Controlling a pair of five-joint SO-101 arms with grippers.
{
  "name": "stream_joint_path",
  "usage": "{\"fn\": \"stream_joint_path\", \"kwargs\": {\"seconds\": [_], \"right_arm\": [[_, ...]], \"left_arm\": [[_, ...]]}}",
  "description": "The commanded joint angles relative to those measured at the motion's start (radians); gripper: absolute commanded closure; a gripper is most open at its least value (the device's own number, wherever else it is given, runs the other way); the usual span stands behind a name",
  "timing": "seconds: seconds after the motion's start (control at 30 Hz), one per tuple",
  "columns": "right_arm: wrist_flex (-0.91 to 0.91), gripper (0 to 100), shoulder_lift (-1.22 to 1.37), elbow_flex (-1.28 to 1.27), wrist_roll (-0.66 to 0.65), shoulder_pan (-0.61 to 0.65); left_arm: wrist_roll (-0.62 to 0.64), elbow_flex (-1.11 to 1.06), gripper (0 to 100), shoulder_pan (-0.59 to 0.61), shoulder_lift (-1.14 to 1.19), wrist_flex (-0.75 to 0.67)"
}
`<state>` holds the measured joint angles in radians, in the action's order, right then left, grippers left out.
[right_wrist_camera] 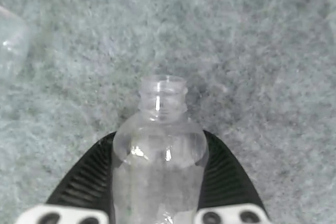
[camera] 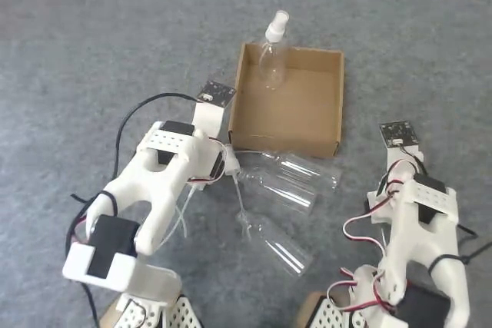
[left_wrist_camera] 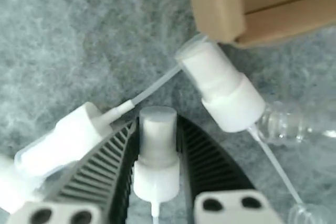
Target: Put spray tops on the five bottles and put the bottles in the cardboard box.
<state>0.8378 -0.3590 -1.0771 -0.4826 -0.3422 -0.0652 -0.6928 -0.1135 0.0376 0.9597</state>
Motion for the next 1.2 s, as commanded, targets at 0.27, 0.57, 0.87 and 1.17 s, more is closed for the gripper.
{"fn": "stream_joint_path", "kwargs": {"seconds": [0.27, 0.57, 0.87, 1.17], "right_arm": [[-0.016, 99.2, 0.002, -0.017, 0.008, 0.005], [-0.016, 99.2, 0.002, -0.017, 0.005, 0.005], [0.002, 99.1, -0.002, 0.035, -0.115, 0.002], [0.176, 83.1, 0.004, 0.245, -0.181, -0.073]], "left_arm": [[0.008, 0.054, 95, 0.005, -0.331, 0.121], [0.006, -0.056, 95, 0.015, -0.701, 0.189], [0.078, -0.363, 95, 0.133, -0.812, -0.152], [0.078, -0.441, 95, 0.143, -0.852, -0.158]]}}
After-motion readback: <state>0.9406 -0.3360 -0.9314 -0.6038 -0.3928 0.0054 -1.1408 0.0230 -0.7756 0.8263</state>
